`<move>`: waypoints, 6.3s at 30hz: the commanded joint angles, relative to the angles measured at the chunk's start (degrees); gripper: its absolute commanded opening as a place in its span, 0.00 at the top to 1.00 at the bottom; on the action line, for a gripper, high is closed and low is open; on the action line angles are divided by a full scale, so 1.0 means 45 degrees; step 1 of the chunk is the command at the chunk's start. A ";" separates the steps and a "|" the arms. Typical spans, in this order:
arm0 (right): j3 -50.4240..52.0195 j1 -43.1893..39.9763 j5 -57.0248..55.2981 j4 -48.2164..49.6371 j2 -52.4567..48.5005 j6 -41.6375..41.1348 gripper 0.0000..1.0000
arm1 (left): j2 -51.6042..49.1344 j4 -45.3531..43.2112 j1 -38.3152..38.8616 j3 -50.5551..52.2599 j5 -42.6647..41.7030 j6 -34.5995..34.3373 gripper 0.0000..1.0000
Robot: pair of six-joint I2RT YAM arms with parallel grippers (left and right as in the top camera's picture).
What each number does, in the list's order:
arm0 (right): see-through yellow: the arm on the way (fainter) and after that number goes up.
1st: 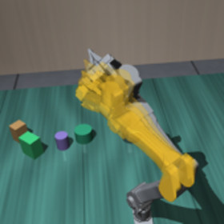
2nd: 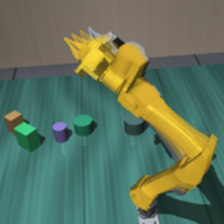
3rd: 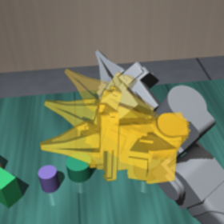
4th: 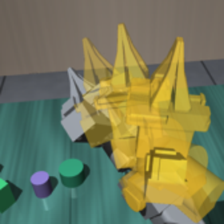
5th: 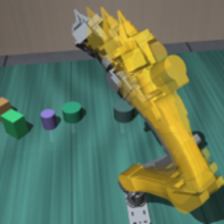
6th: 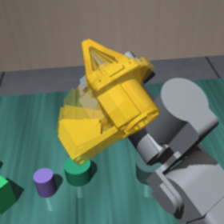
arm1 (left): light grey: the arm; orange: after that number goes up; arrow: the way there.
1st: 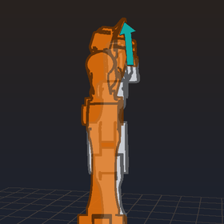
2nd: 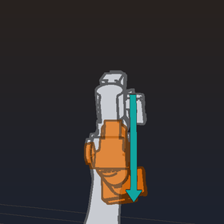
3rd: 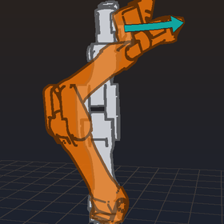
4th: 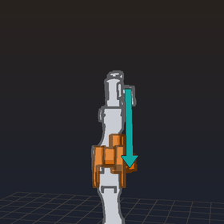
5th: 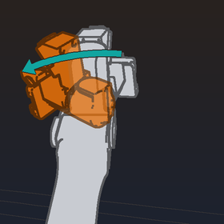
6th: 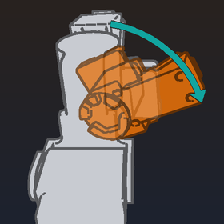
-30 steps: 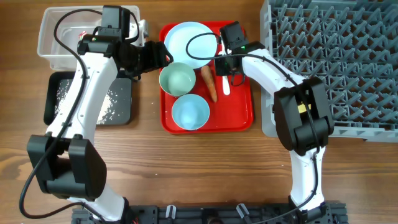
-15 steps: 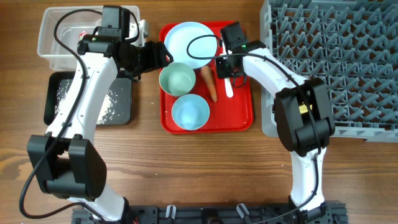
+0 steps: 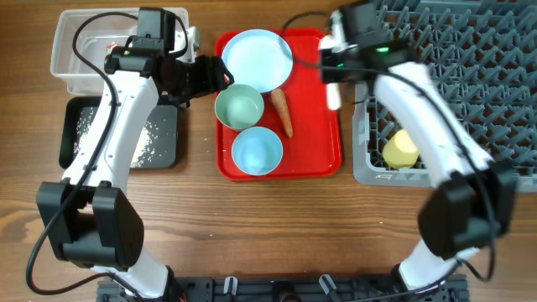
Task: Sort waste into correct bins and load items into the dishwasher rack
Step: 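Carry the white spoon with right gripper and drop it into the rack, then grasp the rim of the green bowl with right gripper, then carry the green bowl with right gripper and stand it in the rack, then reach right gripper to the blue bowl and grasp its rim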
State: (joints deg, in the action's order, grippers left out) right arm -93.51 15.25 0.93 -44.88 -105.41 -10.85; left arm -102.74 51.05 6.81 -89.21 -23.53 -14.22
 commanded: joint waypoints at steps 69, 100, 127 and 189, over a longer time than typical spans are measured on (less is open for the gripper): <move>-0.0136 0.3463 0.3434 0.2783 -0.4308 -0.4857 0.96 | 0.0141 0.0539 -0.3385 -0.0083 0.0583 -0.0942 0.00; -0.0131 -0.0918 -1.3969 1.1366 -0.2195 1.1380 0.96 | 0.0141 0.0534 -0.3385 -0.0083 0.0583 -0.0942 0.00; -0.0131 -0.1156 -1.3090 1.3124 -0.5124 1.4668 0.96 | 0.0141 0.0534 -0.3385 -0.0083 0.0583 -0.0942 0.00; 0.2890 0.2613 0.3803 0.0194 -0.0248 -0.1608 0.24 | 0.0141 0.0534 -0.3385 -0.0083 0.0583 -0.0942 0.00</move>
State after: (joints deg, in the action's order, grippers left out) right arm -85.30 26.76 16.10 -44.05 -105.01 -15.62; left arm -102.74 53.60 -8.23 -89.21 -20.84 -18.55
